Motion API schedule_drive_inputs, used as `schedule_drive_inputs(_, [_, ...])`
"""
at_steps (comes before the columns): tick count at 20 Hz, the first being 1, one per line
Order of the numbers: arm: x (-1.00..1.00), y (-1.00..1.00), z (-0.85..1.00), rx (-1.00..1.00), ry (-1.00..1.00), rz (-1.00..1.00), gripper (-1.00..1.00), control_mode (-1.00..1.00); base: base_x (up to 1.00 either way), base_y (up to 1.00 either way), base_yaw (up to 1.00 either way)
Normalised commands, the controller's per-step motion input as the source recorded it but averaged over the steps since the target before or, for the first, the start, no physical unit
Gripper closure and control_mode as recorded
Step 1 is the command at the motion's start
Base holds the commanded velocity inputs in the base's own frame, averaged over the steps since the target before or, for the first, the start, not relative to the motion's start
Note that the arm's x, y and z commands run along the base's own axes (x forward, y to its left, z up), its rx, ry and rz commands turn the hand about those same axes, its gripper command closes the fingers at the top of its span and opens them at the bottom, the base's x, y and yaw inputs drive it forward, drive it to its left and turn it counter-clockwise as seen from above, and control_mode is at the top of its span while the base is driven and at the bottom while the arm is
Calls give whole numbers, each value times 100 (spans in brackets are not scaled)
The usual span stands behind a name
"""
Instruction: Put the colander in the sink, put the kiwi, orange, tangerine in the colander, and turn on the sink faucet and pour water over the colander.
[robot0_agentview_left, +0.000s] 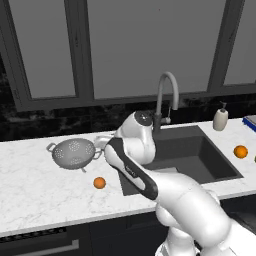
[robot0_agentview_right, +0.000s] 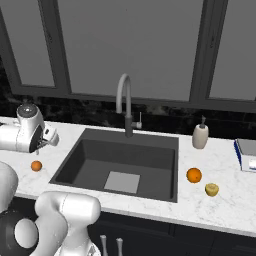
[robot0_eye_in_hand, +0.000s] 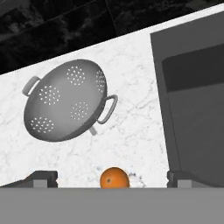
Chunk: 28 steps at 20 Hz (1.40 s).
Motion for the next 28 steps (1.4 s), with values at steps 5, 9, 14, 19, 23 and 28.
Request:
schedule_drive_inputs(5, [23,2,-3,0,7,-4,-100,-100,0,0,0])
schedule_drive_inputs(9, [20,8,-31,0,16,0,-100,-100,0,0,0])
schedule_drive_inputs(14, [32,37,-35,0,13,-1,-100,-100,0,0,0])
schedule_drive_inputs(19, [47,50,-20,0,6,-5,-100,-100,0,0,0])
schedule_drive_inputs(23, [44,23,-34,0,4,-8,-100,-100,0,0,0])
schedule_drive_inputs(28, [52,7,-33,0,1,-9,-100,-100,0,0,0])
